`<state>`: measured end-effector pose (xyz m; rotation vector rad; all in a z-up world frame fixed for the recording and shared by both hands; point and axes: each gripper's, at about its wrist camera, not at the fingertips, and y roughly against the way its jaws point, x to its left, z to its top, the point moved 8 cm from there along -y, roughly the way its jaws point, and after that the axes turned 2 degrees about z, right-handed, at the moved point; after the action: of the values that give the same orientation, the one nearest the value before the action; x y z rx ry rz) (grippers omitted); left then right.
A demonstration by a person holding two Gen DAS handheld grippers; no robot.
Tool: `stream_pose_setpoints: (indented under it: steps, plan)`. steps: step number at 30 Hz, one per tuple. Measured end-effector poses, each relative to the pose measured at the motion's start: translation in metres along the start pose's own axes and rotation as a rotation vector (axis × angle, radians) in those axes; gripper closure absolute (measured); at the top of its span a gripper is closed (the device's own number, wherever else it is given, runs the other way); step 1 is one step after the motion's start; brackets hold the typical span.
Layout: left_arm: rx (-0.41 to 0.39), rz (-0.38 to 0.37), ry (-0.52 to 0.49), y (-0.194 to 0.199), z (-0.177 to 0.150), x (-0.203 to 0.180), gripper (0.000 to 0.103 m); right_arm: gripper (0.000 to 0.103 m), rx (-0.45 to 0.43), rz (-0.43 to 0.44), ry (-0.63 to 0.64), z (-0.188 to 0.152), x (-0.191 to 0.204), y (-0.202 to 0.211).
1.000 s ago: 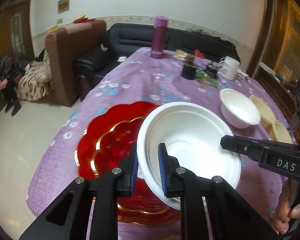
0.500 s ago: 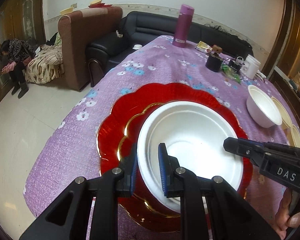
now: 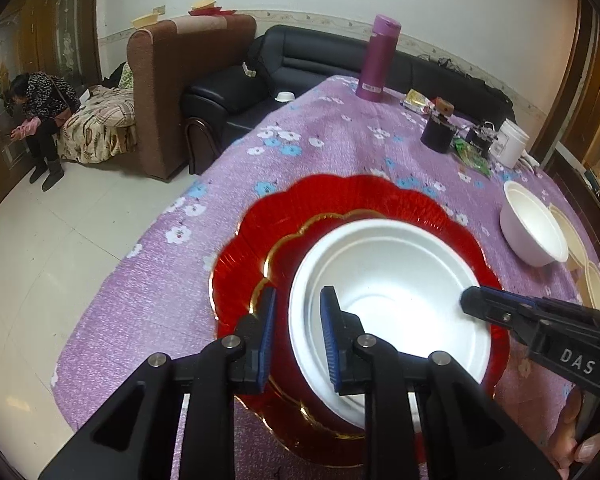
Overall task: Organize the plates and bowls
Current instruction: 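Lower the white plate onto the red plates and open both tools, then move both tools to the beige plastic bowl and grip its rim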
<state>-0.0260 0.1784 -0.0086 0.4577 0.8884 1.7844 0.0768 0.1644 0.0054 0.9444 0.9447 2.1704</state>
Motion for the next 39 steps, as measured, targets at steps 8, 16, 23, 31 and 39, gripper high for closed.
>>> stream_pose_setpoints:
  steps: [8,16,23,31,39]
  plan:
    - [-0.046,-0.027,-0.045,0.027,0.009,-0.026,0.080,0.087,-0.075,0.053,-0.047,-0.004,-0.012,0.045]
    - [-0.054,-0.128,-0.194,0.047,0.011,-0.108,0.074,0.087,-0.187,0.047,-0.193,-0.019,-0.081,0.116]
    - [0.020,-0.260,-0.369,0.042,-0.005,-0.218,0.074,0.086,-0.316,-0.001,-0.344,-0.042,-0.165,0.189]
    - [0.123,-0.397,-0.498,0.026,-0.028,-0.331,0.074,0.085,-0.444,-0.093,-0.578,-0.099,-0.270,0.267]
    - [0.211,-0.456,-0.507,-0.001,-0.037,-0.399,0.074,0.084,-0.504,-0.120,-0.759,-0.150,-0.334,0.309]
